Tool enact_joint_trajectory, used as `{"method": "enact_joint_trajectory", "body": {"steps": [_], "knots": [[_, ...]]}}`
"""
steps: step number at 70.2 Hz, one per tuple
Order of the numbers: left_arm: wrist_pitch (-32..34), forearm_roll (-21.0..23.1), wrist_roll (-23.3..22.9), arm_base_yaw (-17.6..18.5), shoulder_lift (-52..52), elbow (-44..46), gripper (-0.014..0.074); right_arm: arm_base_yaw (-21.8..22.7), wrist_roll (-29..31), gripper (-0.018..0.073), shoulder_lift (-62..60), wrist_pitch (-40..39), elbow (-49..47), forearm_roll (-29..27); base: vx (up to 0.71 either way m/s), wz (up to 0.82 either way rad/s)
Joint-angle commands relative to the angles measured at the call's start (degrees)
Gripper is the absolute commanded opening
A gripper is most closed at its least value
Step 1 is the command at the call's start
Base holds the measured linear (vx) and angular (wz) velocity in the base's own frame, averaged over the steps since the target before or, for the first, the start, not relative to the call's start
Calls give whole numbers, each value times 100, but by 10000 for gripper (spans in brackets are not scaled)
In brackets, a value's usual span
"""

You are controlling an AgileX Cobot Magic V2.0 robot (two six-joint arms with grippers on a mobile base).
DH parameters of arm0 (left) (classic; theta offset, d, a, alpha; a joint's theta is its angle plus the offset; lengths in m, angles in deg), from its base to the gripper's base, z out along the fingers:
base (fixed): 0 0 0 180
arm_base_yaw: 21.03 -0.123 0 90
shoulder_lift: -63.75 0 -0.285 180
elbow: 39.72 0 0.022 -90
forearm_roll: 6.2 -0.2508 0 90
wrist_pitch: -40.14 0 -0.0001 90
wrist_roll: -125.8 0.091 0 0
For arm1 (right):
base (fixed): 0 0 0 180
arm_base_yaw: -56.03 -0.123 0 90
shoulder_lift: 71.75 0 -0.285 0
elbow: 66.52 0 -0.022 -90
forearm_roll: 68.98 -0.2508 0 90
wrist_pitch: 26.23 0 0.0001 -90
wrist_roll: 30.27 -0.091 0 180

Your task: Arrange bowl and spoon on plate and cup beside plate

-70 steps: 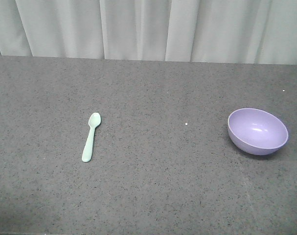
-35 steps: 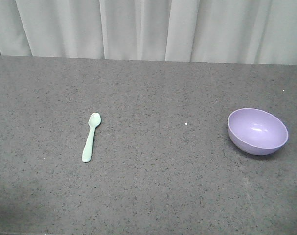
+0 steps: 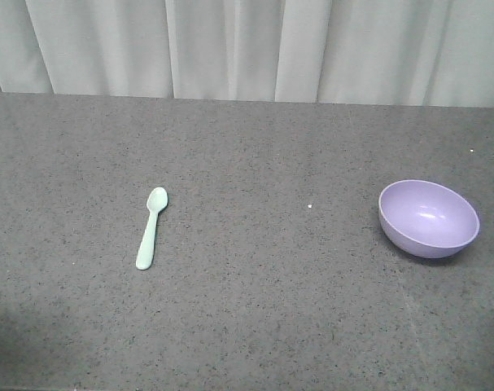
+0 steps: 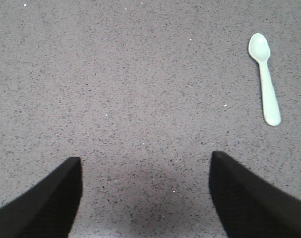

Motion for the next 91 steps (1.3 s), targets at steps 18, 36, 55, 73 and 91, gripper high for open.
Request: {"method": "enact_joint_trajectory", "body": {"steps": [18,36,55,73,91], "knots": [[286,729,322,305,660,478,565,-3,16,535,10,-593,-182,76,0,0],[419,626,116,1186,2228,1134,542,-3,16,532,10,-667,-182,76,0,0],[693,550,-54,1710,3894,1923,541,-3,16,532,10,-667,-182,69,0,0],[874,-48,-830,1997,4813,2641,541,-3,16,532,10,-667,-182,57,0,0],[845,-224,-1150,2215,5532,3170,541,-3,16,532,10,-667,-182,52,0,0]]}}
